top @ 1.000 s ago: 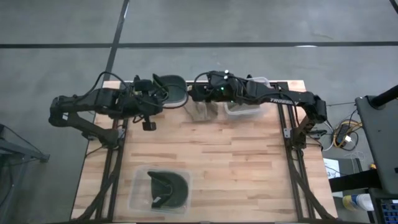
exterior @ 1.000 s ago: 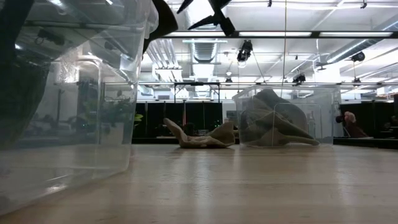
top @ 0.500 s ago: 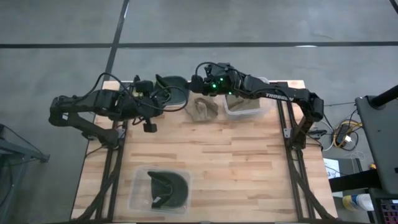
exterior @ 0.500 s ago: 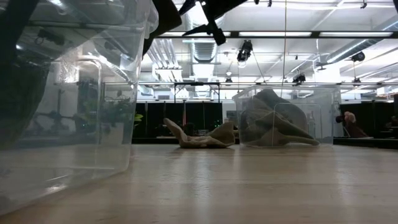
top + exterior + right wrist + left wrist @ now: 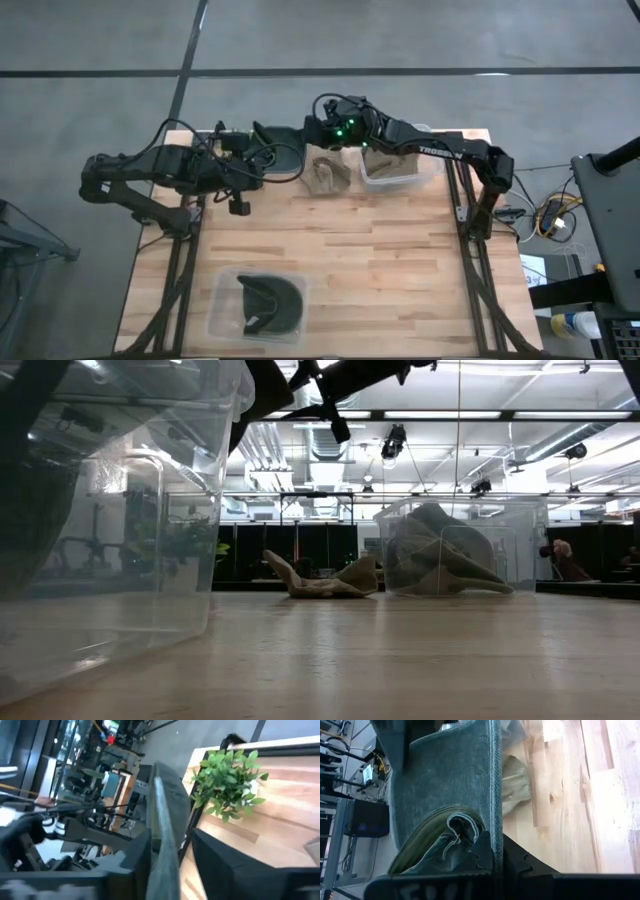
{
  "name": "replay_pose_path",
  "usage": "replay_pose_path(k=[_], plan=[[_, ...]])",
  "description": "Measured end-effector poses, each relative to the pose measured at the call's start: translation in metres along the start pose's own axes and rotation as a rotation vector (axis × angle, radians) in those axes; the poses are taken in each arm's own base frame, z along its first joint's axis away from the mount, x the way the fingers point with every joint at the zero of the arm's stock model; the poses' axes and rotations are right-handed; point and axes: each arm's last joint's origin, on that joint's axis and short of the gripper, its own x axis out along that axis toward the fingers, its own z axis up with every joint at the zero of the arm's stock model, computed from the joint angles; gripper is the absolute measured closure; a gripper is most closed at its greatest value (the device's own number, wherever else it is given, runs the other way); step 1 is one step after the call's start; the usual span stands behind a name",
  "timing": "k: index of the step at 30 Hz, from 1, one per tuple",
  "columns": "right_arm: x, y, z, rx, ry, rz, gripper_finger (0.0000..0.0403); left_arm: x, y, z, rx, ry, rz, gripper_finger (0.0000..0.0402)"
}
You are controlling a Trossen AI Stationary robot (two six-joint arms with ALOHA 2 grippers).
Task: Pick & Place hat
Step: Put the green cap into the bottom transparent bin
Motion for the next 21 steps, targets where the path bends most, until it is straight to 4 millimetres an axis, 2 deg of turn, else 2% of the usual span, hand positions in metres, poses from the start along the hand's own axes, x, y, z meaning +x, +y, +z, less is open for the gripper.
replay_pose_path(k=[6, 14, 21], plan=[[0.01, -0.007, -0.003, -0.022, 0.034, 0.007, 0.0379, 0.0, 0.0, -0.001, 0.027, 0.005, -0.002, 0.0396], [0.014, -0.01, -0.005, -0.037, 0.05, 0.002, 0.0391, -0.001, -0.001, 0.0, 0.109, -0.006, -0.025, 0.0373], [0.015, -0.01, -0.005, -0.101, 0.025, -0.009, 0.0392, -0.013, 0.008, 0.003, 0.001, -0.049, -0.027, 0.0367]])
